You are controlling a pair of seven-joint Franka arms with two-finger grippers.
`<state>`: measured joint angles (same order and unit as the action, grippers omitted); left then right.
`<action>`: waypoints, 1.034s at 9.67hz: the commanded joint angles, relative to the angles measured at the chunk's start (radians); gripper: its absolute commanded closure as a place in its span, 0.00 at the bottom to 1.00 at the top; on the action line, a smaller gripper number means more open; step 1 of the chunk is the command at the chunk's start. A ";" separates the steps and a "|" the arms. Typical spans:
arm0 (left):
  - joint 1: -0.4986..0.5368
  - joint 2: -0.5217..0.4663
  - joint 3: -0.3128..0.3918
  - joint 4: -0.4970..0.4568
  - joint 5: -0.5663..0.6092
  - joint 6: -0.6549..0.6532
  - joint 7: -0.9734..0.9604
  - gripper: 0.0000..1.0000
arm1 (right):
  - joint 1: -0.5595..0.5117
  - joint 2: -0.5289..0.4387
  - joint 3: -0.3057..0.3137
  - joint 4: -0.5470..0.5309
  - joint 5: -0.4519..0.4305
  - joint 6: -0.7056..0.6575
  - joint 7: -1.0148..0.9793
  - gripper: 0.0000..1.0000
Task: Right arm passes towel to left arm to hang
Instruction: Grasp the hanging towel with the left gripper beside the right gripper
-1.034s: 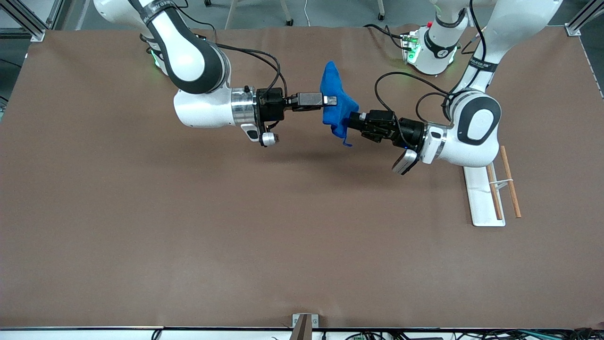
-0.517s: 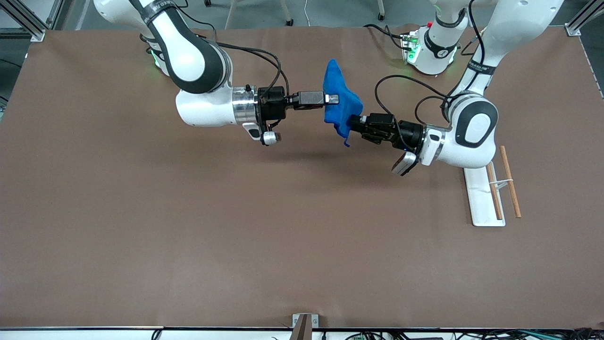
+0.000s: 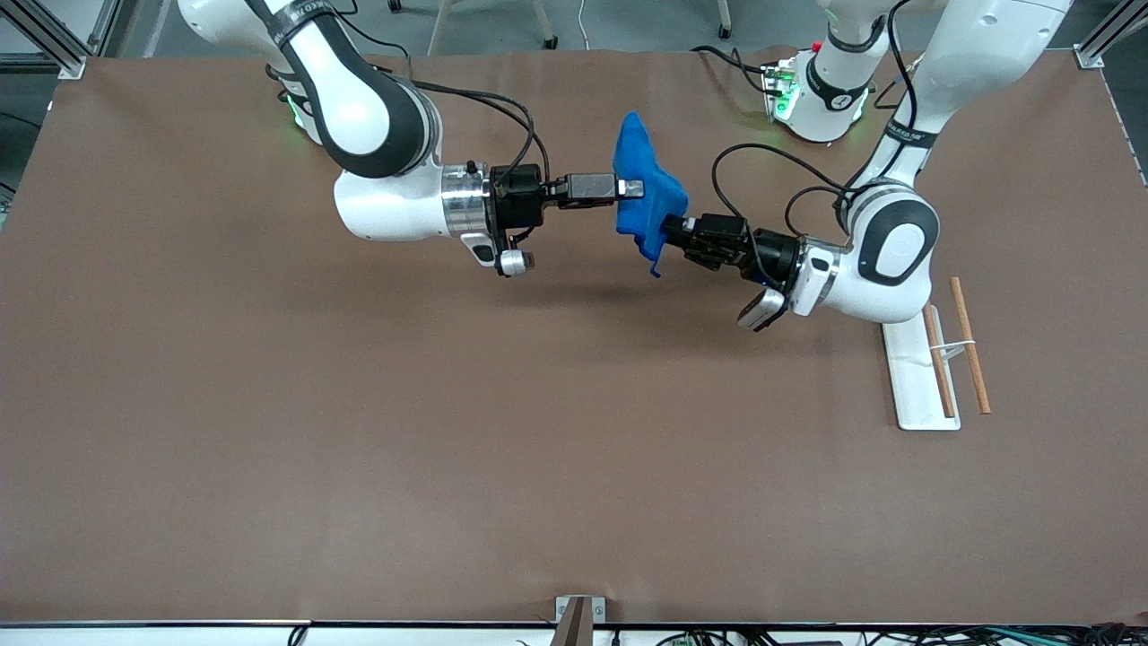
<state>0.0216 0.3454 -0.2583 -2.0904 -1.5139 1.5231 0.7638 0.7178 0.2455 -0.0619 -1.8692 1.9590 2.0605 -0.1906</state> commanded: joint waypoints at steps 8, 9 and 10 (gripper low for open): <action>0.018 0.014 -0.009 -0.063 -0.063 -0.032 0.109 0.56 | 0.014 -0.035 -0.004 -0.036 0.035 0.026 -0.024 0.97; 0.017 0.012 -0.010 -0.063 -0.072 -0.032 0.108 0.56 | 0.014 -0.035 -0.004 -0.036 0.035 0.026 -0.024 0.97; 0.015 0.009 -0.012 -0.063 -0.086 -0.032 0.106 0.56 | 0.014 -0.035 -0.004 -0.036 0.035 0.026 -0.023 0.97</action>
<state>0.0411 0.3454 -0.2690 -2.1286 -1.5771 1.4831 0.8445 0.7183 0.2455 -0.0619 -1.8692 1.9591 2.0714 -0.1908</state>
